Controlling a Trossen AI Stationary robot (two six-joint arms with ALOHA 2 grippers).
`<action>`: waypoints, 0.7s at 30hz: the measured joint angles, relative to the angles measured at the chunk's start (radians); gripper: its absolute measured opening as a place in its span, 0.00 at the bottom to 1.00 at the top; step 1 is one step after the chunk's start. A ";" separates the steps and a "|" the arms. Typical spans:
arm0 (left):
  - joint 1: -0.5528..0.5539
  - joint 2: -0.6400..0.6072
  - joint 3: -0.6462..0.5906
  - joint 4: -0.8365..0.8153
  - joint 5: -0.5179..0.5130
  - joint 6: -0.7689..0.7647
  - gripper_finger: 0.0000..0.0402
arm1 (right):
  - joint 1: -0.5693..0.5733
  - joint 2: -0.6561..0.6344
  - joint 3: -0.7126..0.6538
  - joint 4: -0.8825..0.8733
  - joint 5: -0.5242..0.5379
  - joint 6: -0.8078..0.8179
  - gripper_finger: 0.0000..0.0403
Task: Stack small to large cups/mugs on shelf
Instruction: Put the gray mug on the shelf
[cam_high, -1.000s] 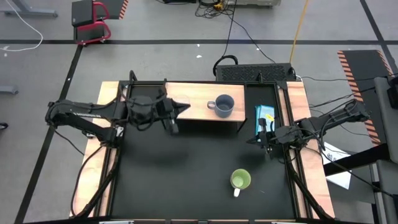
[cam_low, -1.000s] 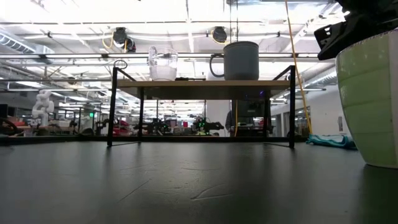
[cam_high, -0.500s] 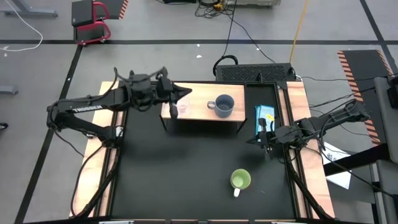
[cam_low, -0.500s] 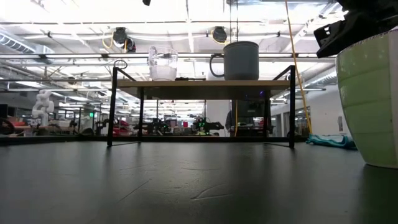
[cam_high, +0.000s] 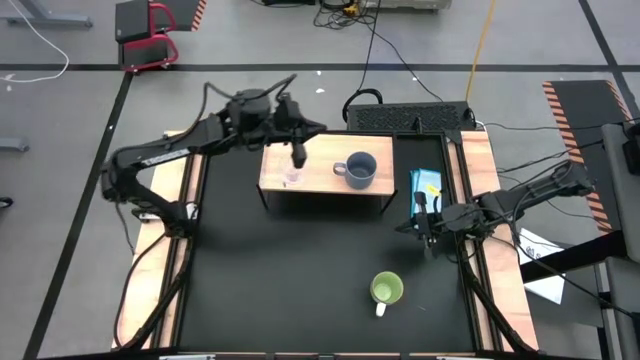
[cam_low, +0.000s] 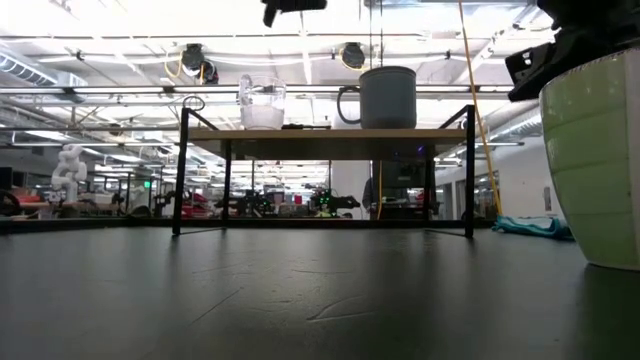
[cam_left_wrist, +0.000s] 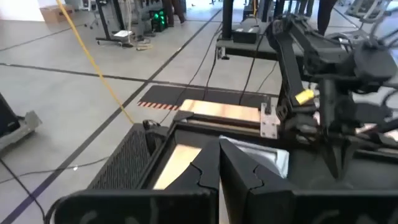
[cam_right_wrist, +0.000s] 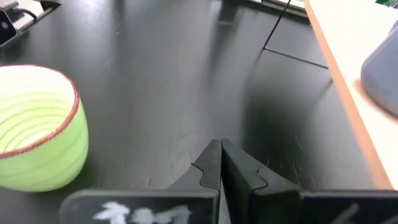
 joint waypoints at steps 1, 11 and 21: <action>0.001 0.027 0.029 -0.005 0.002 0.000 0.02 | 0.000 -0.005 -0.008 0.002 0.000 0.002 0.00; 0.012 0.279 0.380 -0.201 0.008 0.018 0.02 | 0.000 -0.093 -0.049 0.035 0.000 0.004 0.00; 0.028 0.492 0.678 -0.318 0.069 0.018 0.02 | 0.000 -0.163 -0.111 0.035 0.000 -0.002 0.00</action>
